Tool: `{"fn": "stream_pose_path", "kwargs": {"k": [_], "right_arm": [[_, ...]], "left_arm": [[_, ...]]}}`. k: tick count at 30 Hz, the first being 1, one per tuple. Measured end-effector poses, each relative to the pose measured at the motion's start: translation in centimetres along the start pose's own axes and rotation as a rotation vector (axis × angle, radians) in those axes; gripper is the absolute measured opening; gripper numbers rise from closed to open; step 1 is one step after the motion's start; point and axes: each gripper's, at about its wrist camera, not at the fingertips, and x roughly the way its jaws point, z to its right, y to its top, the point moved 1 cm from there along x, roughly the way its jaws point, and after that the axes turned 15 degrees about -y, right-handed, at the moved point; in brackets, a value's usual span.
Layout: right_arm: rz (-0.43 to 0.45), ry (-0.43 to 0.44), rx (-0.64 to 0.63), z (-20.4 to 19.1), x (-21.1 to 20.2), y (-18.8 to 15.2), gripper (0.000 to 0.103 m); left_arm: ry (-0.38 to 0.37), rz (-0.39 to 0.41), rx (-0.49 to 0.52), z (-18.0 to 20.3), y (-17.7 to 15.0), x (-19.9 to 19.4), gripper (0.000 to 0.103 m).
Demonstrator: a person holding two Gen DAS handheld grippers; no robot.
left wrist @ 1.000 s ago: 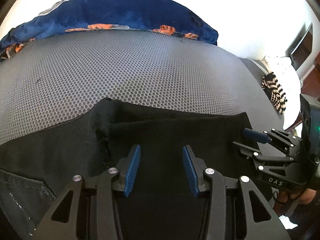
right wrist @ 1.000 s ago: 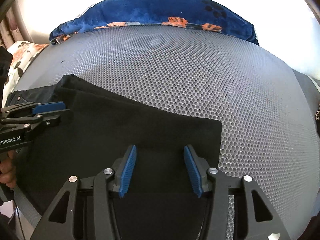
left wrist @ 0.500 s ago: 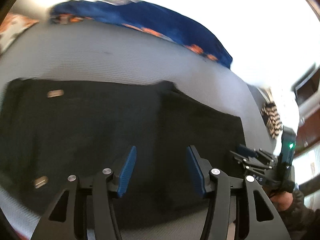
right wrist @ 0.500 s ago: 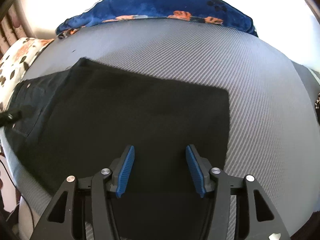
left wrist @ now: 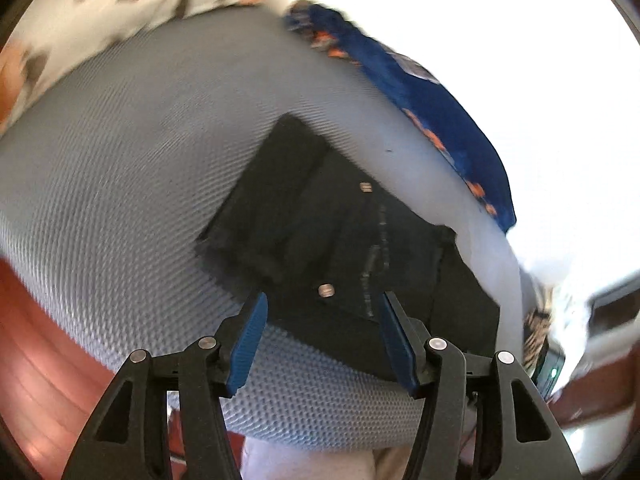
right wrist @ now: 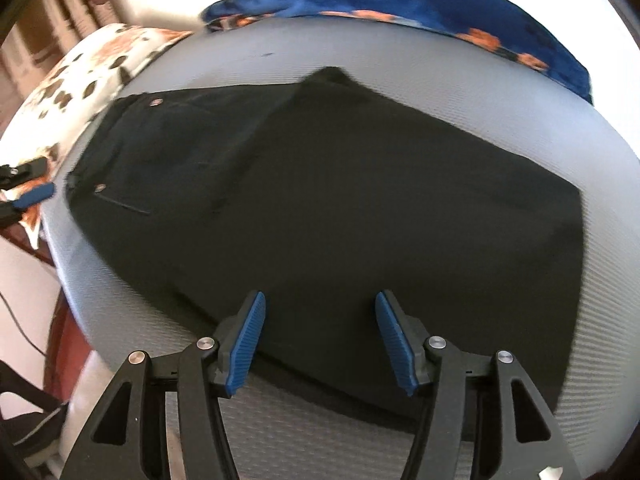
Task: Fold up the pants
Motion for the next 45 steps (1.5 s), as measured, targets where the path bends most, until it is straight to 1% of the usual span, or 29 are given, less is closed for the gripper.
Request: {"fn": "stream_pose_path", "kwargs": {"k": [1, 2, 3, 4, 6, 10, 13, 14, 16, 18, 20, 24, 26, 27, 31, 34, 36, 37, 38, 39, 41, 42, 43, 45], "right_arm": [[-0.003, 0.014, 0.002, -0.3, -0.1, 0.1, 0.055], [-0.010, 0.047, 0.013, -0.5, -0.2, 0.3, 0.059], [-0.018, 0.067, 0.027, -0.6, -0.3, 0.5, 0.061], [-0.024, 0.078, 0.042, -0.7, -0.4, 0.6, 0.062], [-0.018, 0.088, 0.054, -0.7, -0.7, 0.9, 0.062], [-0.007, 0.070, 0.076, -0.2, -1.2, 1.3, 0.064], [-0.014, 0.064, 0.093, 0.0, -1.1, 1.4, 0.064], [-0.018, 0.064, 0.093, 0.0, -1.0, 1.5, 0.064], [-0.023, 0.045, 0.095, -0.1, -0.7, 1.6, 0.064], [-0.033, 0.046, 0.099, -0.2, -0.4, 1.6, 0.064], [-0.049, 0.045, 0.115, -0.1, -0.1, 1.4, 0.064], [-0.077, 0.027, 0.117, -0.5, 0.7, 1.0, 0.063], [-0.073, 0.015, 0.110, -0.8, 0.6, 0.9, 0.065], [-0.075, 0.013, 0.107, -0.9, 0.6, 0.9, 0.065], [-0.080, 0.010, 0.117, -1.0, 0.8, 1.0, 0.067], [-0.082, 0.009, 0.122, -1.0, 0.8, 1.0, 0.069], [-0.081, 0.013, 0.128, -1.0, 0.8, 1.0, 0.069], [-0.081, 0.015, 0.133, -1.0, 0.8, 1.1, 0.069], [-0.080, 0.019, 0.139, -0.8, 0.8, 1.0, 0.069], [-0.080, 0.023, 0.144, -0.8, 0.8, 1.0, 0.069], [-0.078, 0.030, 0.155, -0.6, 0.8, 1.1, 0.068], [-0.079, 0.035, 0.160, -0.5, 0.7, 1.1, 0.068], [-0.077, 0.037, 0.167, -0.2, 0.6, 1.2, 0.068], [-0.065, 0.038, 0.181, 0.4, 0.2, 1.3, 0.068]], "left_arm": [[-0.027, 0.001, -0.043, -0.9, 0.0, -0.1, 0.058], [-0.052, 0.002, -0.086, -1.7, 0.1, -0.2, 0.058], [-0.078, 0.005, -0.137, -2.7, 0.0, -0.1, 0.058], [-0.094, 0.007, -0.163, -3.2, 0.0, 0.0, 0.058], [-0.107, 0.012, -0.204, -4.4, 0.0, 0.4, 0.058], [-0.146, 0.009, -0.266, -6.7, 0.3, 1.1, 0.058], [-0.167, -0.006, -0.285, -7.8, 0.7, 1.9, 0.058], [-0.192, -0.004, -0.281, -7.8, 0.9, 2.0, 0.058], [-0.190, -0.009, -0.245, -7.6, 1.7, 2.4, 0.058], [-0.210, -0.010, -0.229, -7.7, 2.2, 2.9, 0.058], [-0.232, -0.001, -0.242, -8.0, 2.7, 3.0, 0.061], [-0.310, 0.026, -0.283, -9.3, 3.6, 2.9, 0.061], [-0.316, 0.035, -0.277, -9.4, 3.8, 2.9, 0.061], [-0.311, 0.035, -0.259, -9.2, 4.1, 3.2, 0.061], [-0.268, 0.025, -0.140, -7.6, 5.1, 4.3, 0.061], [-0.260, 0.029, -0.082, -7.1, 5.2, 4.9, 0.061], [-0.231, 0.035, -0.030, -6.6, 5.0, 5.2, 0.055], [-0.208, 0.034, -0.004, -6.4, 4.9, 5.3, 0.049], [-0.198, 0.027, 0.007, -6.4, 4.8, 5.4, 0.037], [-0.210, 0.012, -0.008, -6.8, 4.9, 5.6, 0.033], [-0.244, 0.012, -0.067, -7.3, 4.9, 5.5, 0.028], [-0.247, 0.012, -0.074, -7.2, 5.1, 5.5, 0.027], [-0.238, 0.010, -0.063, -6.7, 5.2, 5.3, 0.026], [-0.216, 0.012, -0.005, -4.9, 5.3, 4.8, 0.025]]}}
